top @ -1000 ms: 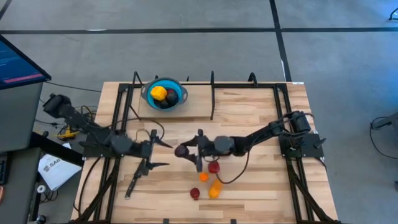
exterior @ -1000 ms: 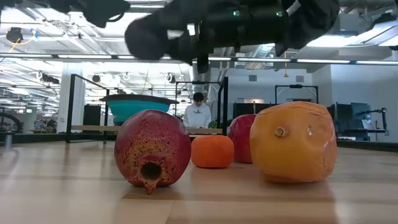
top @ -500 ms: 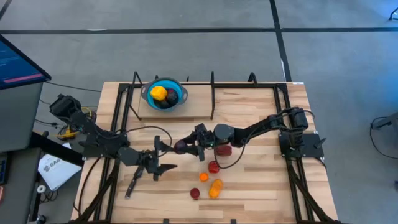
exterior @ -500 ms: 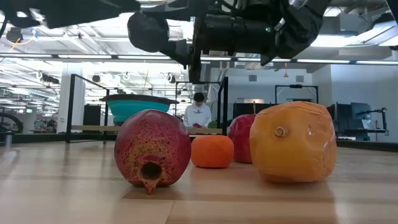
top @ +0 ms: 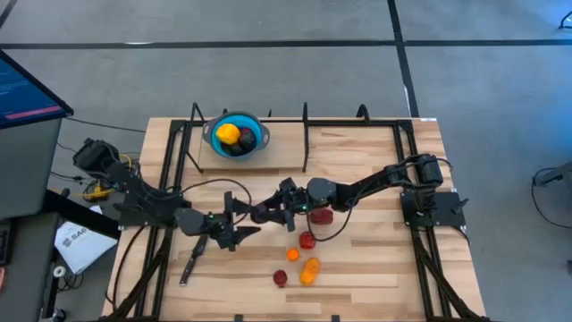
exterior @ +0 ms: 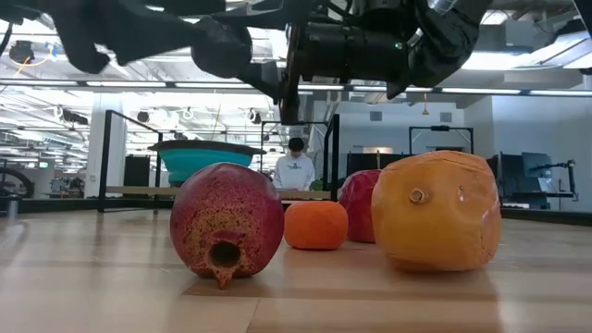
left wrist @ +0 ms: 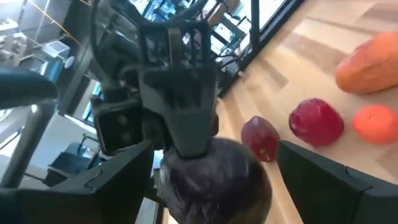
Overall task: Pick & Place Fruit
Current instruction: Put the plum in the blue strainer bowl on the shelf
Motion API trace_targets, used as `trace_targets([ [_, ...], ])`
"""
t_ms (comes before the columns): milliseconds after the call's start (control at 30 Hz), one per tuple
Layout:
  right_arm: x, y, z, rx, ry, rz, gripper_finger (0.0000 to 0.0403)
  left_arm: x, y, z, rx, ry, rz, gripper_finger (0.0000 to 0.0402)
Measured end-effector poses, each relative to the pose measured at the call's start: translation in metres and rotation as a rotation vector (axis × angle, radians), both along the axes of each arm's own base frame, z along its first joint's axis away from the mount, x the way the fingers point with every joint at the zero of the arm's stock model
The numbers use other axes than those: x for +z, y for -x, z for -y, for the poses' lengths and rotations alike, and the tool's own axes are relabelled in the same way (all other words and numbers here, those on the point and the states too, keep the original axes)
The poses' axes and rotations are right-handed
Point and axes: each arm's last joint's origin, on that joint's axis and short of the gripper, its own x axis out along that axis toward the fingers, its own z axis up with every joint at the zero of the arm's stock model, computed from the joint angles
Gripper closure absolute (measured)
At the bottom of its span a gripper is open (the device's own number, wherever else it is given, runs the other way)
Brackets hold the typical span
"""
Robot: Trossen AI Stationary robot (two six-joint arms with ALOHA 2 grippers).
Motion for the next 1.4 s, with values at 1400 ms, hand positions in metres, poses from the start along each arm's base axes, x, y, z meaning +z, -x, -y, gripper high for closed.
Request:
trace_targets([
  [1400, 0.0, -0.003, 0.014, 0.16, -0.038, -0.056, 0.0106, -0.008, -0.007, -0.002, 0.011, 0.164, 0.011, 0.0129],
])
